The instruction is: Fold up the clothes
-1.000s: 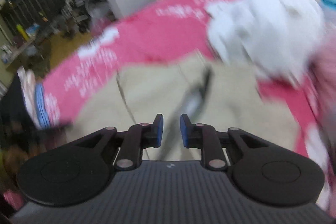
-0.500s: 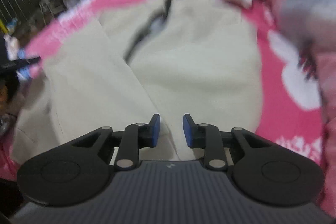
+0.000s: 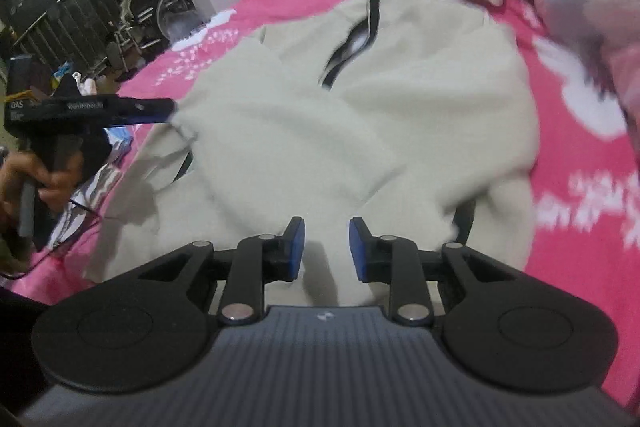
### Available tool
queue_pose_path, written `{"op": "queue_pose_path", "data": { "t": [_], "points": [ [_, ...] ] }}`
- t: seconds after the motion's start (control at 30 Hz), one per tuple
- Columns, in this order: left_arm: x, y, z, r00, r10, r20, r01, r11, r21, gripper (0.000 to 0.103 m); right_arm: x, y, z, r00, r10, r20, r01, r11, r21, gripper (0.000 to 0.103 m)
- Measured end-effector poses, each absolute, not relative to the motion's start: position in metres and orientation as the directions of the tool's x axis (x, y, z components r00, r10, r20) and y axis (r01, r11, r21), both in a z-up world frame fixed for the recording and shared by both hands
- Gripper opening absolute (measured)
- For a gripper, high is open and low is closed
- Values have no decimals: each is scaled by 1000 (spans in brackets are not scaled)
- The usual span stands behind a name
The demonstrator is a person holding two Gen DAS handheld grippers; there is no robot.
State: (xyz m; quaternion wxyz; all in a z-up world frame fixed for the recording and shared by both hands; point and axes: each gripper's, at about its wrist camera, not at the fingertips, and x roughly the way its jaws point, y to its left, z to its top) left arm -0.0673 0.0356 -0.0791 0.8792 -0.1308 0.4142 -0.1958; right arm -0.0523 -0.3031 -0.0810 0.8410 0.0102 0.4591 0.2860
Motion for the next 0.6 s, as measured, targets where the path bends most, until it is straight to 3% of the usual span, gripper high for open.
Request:
{"op": "queue_pose_path", "data": {
  "t": [0.1, 0.17, 0.27, 0.37, 0.43, 0.47, 0.6],
  "points": [
    [-72, 8, -95, 548, -380, -745, 289, 922, -257, 60, -57, -304, -105, 405, 327, -854, -297, 930, 215, 24],
    [-80, 6, -89, 562, -370, -740, 309, 924, -227, 60, -66, -309, -106, 422, 311, -852, -174, 950, 261, 25],
    [-99, 14, -67, 596, -433, -677, 342, 899, -273, 65, -92, -315, -86, 505, 328, -798, -96, 941, 326, 25],
    [-114, 9, -67, 540, -502, -676, 412, 858, -307, 67, -107, -310, -73, 589, 317, -743, -75, 937, 340, 25],
    [-118, -3, -83, 482, -476, -736, 422, 862, -281, 66, -102, -306, -75, 605, 322, -728, -78, 934, 349, 25],
    [-118, -7, -95, 453, -450, -770, 418, 870, -262, 63, -97, -304, -80, 603, 321, -730, -72, 933, 351, 24],
    [-115, -9, -110, 455, -437, -776, 395, 880, -264, 62, -92, -305, -124, 542, 276, -794, 25, 939, 343, 22]
  ]
}}
